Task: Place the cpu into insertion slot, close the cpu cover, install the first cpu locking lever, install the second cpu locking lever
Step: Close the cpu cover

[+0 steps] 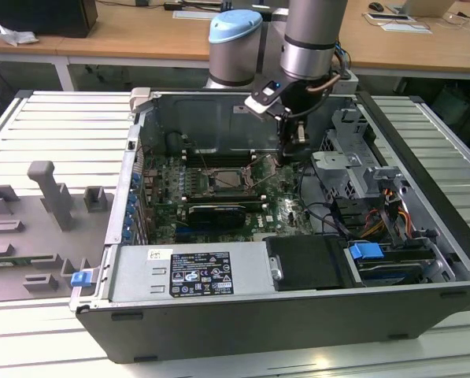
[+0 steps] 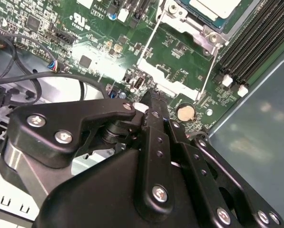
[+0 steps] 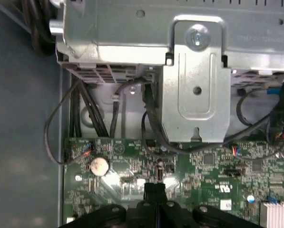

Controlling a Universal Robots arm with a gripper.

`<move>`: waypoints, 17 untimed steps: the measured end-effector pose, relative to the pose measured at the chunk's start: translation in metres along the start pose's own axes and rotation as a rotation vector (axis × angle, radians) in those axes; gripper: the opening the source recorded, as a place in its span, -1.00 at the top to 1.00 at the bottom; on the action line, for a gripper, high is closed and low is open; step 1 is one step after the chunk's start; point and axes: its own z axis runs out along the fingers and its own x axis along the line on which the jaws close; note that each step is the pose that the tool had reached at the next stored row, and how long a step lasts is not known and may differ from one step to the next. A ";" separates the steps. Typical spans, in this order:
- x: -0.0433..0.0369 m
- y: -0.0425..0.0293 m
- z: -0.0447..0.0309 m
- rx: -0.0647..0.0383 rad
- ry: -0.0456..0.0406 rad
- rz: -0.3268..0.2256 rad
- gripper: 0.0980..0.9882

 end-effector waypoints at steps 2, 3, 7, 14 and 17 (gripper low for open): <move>0.0003 0.0004 0.0018 0.000 0.0001 -0.002 0.98; 0.0005 0.0007 0.0026 0.000 0.0001 -0.003 0.98; 0.0010 0.0009 0.0059 0.001 0.0010 -0.006 0.98; 0.0012 -0.0098 0.0071 0.002 0.0044 -0.006 0.98; 0.0012 -0.0140 0.0071 0.002 0.0046 -0.006 0.98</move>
